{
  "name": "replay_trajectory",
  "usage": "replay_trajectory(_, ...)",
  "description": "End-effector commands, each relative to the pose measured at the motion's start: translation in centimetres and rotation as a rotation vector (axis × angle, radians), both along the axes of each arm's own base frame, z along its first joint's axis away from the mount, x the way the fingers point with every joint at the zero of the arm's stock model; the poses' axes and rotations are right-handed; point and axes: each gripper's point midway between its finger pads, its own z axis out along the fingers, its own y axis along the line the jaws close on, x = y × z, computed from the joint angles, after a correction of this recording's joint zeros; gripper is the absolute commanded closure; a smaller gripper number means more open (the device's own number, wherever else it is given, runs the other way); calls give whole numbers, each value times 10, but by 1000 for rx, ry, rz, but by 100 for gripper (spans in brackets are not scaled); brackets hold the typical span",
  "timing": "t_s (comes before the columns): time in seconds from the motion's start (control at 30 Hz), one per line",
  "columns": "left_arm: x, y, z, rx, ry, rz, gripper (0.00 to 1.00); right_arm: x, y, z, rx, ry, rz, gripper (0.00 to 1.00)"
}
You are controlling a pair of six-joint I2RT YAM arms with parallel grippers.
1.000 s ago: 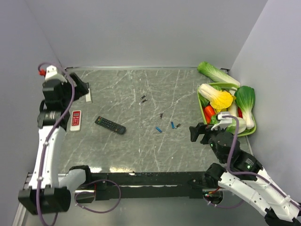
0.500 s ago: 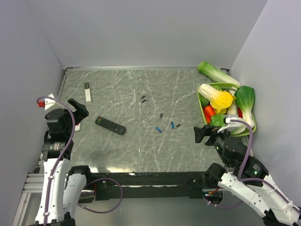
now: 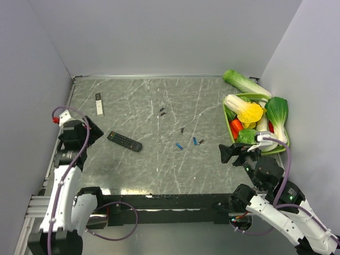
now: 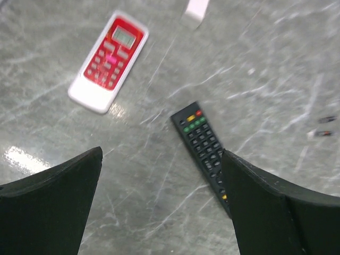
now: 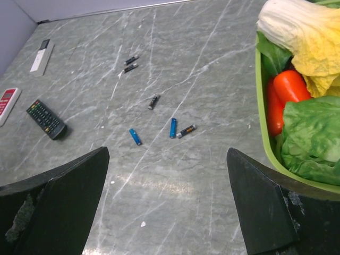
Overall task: Load the batteries into the remote control
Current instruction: Pick up the remote control from the center of the board.
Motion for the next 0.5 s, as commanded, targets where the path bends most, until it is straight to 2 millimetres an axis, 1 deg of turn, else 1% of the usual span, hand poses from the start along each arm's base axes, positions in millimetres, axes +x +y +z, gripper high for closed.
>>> replay_trajectory(0.0,15,4,-24,-15,117,24,3,-4,14,7,47,-26,75,0)
replay_trajectory(0.03,16,3,-31,-21,145,24,3,-4,15,7,53,-32,84,0)
replay_trajectory(0.07,20,3,-33,-27,162,25,3,-4,18,7,58,-34,94,0)
replay_trajectory(0.1,22,2,-45,-35,207,21,3,-4,18,5,54,-32,96,0)
replay_trajectory(0.17,29,-4,-49,-62,227,-3,3,-3,19,2,44,-28,99,0)
replay_trajectory(0.2,30,-7,-57,-85,256,-3,3,-3,19,-1,38,-24,96,0)
replay_trajectory(0.27,36,-12,-58,-121,259,-11,3,-3,19,-1,36,-24,98,0)
replay_trajectory(0.3,37,-14,-63,-141,274,0,3,-4,21,-3,34,-22,112,0)
replay_trajectory(0.43,41,-21,-71,-193,286,6,3,-4,26,-3,38,-29,137,0)
replay_trajectory(0.47,42,-18,-73,-189,293,23,3,-4,27,-3,38,-29,140,0)
